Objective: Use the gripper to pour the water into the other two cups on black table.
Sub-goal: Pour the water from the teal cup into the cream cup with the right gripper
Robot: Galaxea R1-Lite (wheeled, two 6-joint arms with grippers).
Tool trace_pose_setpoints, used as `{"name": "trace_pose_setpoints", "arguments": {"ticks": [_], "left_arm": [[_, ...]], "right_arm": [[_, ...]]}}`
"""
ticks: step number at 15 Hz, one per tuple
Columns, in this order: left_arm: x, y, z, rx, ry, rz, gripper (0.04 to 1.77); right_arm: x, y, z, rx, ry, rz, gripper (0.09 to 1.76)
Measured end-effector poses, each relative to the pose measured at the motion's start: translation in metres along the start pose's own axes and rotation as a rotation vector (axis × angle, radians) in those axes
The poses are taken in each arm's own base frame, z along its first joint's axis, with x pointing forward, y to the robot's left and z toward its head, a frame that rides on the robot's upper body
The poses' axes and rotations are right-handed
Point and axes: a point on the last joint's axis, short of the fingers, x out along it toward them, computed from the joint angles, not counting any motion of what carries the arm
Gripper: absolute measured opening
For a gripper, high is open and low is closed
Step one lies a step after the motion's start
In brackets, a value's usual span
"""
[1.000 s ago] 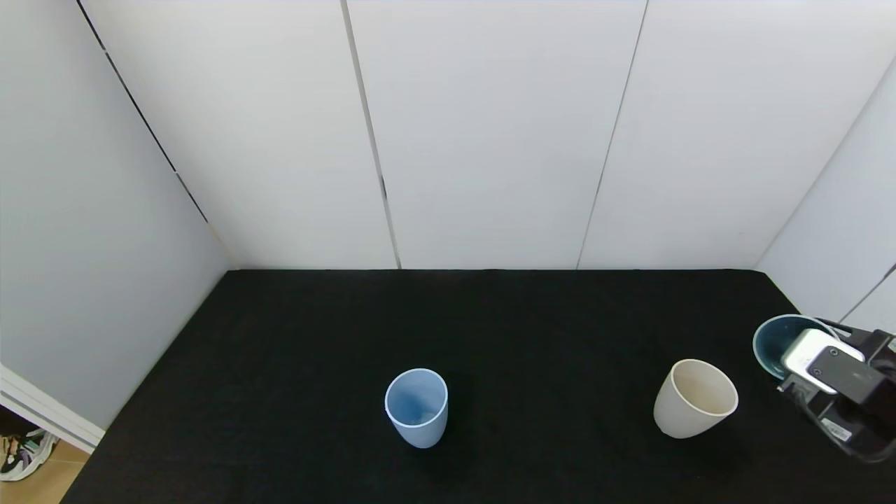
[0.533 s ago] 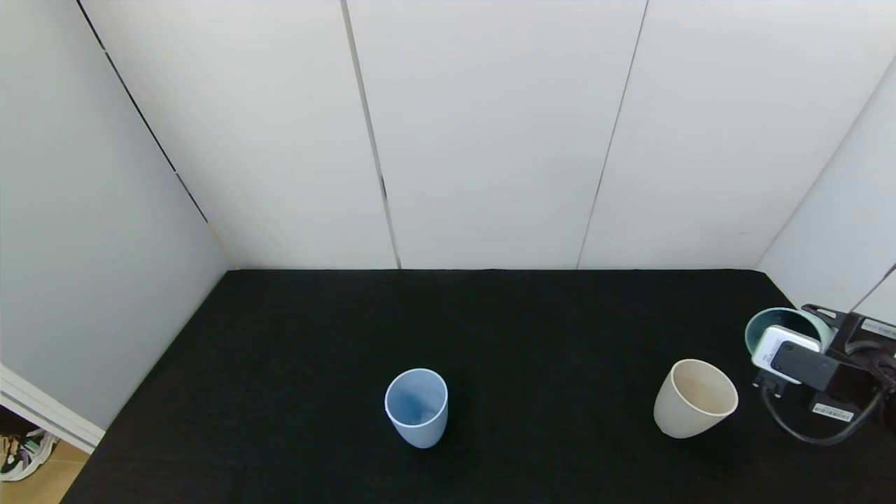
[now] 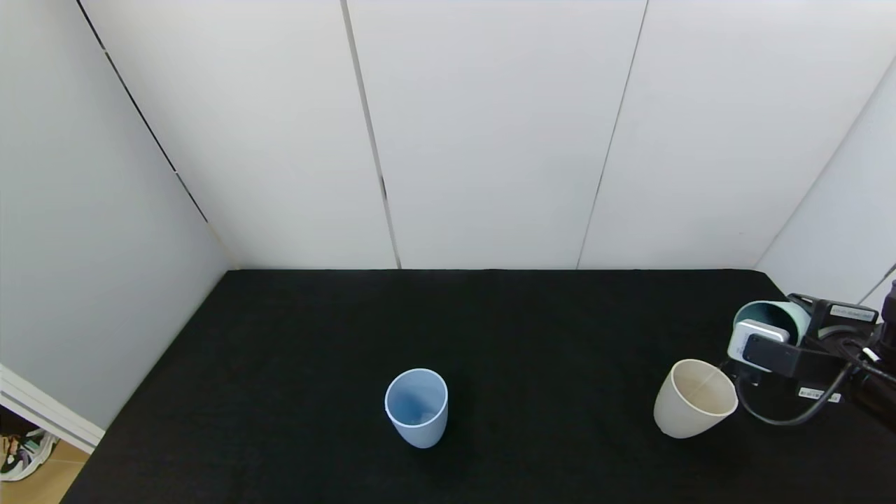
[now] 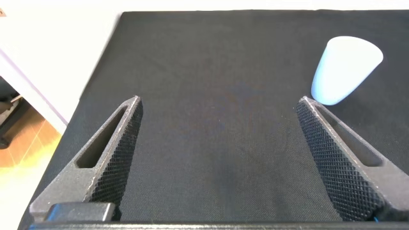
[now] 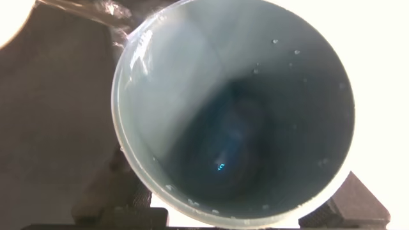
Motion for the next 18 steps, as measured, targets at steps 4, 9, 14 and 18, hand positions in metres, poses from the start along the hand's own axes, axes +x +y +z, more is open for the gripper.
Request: {"name": "trace_pose_setpoints", "arguments": {"ticks": [4,9,14,18], "left_arm": [[0.0000,0.0000,0.0000,0.000,0.000,0.000,1.72],[0.0000,0.0000,0.0000,0.000,0.000,0.000,1.72],[0.0000,0.0000,0.0000,0.000,0.000,0.000,1.72],[0.0000,0.0000,0.0000,0.000,0.000,0.000,1.72]], "right_arm": [[0.0052,-0.0002,0.0015,-0.054,0.003,0.003,1.20],[0.0050,-0.0016,0.0018,-0.102,0.002,-0.006,1.20],[0.0022,-0.0003,0.0013,-0.124,0.000,-0.002,1.20],[0.0002,0.0005,0.0084,-0.123,-0.028,-0.005,1.20]]}}
